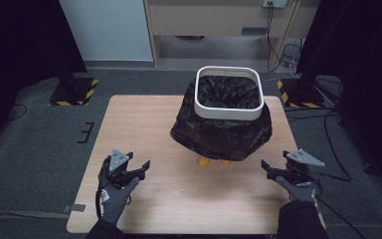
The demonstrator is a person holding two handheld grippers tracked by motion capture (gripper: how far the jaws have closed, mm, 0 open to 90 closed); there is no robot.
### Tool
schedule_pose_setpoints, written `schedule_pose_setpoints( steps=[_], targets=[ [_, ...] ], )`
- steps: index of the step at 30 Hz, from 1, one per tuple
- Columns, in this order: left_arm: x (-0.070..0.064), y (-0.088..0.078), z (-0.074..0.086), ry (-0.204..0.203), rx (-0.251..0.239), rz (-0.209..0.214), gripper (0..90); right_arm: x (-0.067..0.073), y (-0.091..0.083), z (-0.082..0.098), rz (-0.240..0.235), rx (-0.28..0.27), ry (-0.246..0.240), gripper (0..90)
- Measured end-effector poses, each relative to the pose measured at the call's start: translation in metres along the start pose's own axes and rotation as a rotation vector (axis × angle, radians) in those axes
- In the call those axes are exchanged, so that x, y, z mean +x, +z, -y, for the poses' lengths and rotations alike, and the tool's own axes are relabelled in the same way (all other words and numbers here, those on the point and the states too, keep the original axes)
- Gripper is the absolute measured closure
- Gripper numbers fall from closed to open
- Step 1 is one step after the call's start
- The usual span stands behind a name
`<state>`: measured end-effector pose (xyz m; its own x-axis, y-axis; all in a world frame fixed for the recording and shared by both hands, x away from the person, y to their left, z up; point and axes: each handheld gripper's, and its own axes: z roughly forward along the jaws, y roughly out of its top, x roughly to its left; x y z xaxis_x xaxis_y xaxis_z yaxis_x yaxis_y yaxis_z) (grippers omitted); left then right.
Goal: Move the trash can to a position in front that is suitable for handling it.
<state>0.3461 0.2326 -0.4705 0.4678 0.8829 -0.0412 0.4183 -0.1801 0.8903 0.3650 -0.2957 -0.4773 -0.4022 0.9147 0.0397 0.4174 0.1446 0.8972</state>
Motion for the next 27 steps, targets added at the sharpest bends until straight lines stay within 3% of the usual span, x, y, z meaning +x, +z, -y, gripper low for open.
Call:
schedule_pose_setpoints(
  steps=[8, 15, 27],
  targets=[
    [-0.003, 0.003, -0.014, 0.018, -0.022, 0.022, 28.1, 0.001, -0.002, -0.009, 0.019, -0.024, -0.030, 4.7],
    [-0.010, 0.013, -0.025, 0.044, -0.030, 0.039, 30.7, 0.000, -0.006, -0.015, 0.043, -0.075, -0.015, 8.2],
    [-0.024, 0.035, -0.038, 0.101, -0.023, 0.068, 35.5, 0.000, -0.003, -0.020, 0.058, -0.075, -0.046, 16.9]
  ],
)
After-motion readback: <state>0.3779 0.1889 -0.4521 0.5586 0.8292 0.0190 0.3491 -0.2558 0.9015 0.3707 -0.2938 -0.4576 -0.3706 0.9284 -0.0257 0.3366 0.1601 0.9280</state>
